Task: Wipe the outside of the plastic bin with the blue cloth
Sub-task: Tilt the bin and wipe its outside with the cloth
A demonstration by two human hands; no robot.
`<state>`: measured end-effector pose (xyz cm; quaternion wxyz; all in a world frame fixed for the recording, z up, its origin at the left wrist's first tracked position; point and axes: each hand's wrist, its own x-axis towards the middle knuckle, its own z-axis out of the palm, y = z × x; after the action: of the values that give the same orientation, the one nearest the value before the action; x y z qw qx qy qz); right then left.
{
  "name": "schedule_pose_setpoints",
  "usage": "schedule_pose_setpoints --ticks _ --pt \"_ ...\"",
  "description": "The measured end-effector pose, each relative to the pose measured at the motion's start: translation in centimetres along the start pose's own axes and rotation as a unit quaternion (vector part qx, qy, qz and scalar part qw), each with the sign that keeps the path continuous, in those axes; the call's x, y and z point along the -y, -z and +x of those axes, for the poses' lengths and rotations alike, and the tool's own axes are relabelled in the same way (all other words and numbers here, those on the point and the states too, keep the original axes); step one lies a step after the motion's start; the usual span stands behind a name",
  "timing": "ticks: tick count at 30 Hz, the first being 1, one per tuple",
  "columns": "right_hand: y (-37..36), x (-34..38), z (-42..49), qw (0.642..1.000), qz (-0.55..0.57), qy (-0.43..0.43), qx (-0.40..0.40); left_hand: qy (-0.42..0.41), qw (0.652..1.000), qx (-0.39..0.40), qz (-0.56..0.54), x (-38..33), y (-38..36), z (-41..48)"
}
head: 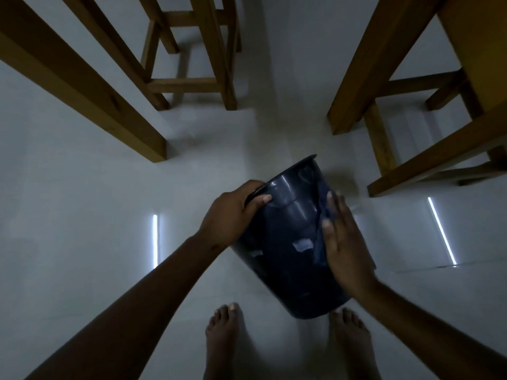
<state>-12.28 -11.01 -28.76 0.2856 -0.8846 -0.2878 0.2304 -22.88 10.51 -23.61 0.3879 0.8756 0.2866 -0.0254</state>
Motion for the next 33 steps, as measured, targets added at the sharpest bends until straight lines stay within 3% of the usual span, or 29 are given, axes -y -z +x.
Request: schedule_pose_setpoints --ticks 3,5,9,11,14,17,20,22,25,28,30,33 --pt "-2.0 1.8 -3.6 0.983 -0.146 0.112 -0.01 -0.043 0.998 -0.013 0.034 -1.6 -0.5 1.3" --pt "-1.5 2.2 -1.0 0.978 -0.137 0.158 -0.02 -0.048 0.999 -0.003 0.026 -2.0 -0.5 1.6" --pt "0.4 0.3 3.6 0.998 0.057 0.016 -0.005 -0.026 0.999 -0.006 0.032 -2.2 -0.4 2.0" --pt "0.0 0.3 0.9 0.999 0.02 -0.03 -0.008 -0.025 0.999 -0.009 0.038 -2.3 -0.5 2.3" --pt "-1.5 1.6 -3.2 0.984 -0.147 0.097 0.001 -0.031 0.999 -0.01 0.041 -2.0 -0.8 2.1" --pt "-1.2 2.2 -0.5 0.97 -0.159 0.181 -0.005 -0.04 0.999 -0.015 0.032 -2.2 -1.0 2.0" --pt "0.4 1.0 2.6 0.999 0.008 0.034 -0.007 -0.029 0.999 -0.019 0.04 -2.6 -0.7 2.5" --pt "0.2 0.8 1.1 1.0 0.004 -0.012 -0.006 -0.016 0.998 -0.02 0.05 -2.6 -0.8 2.6" --pt "-1.4 2.2 -2.9 0.981 -0.161 0.108 0.014 -0.013 0.998 -0.02 0.051 -2.6 -1.1 2.7" --pt "-1.2 2.5 -0.9 0.963 -0.195 0.186 0.01 -0.036 0.998 0.039 -0.042 -2.2 0.0 2.3" --pt "-0.1 1.9 2.1 0.982 -0.134 0.129 -0.027 -0.025 0.996 0.069 -0.046 -0.9 0.7 1.5" --pt "1.0 0.3 3.7 0.999 0.025 0.005 -0.026 0.012 1.0 0.026 -0.005 0.7 0.5 -0.2"
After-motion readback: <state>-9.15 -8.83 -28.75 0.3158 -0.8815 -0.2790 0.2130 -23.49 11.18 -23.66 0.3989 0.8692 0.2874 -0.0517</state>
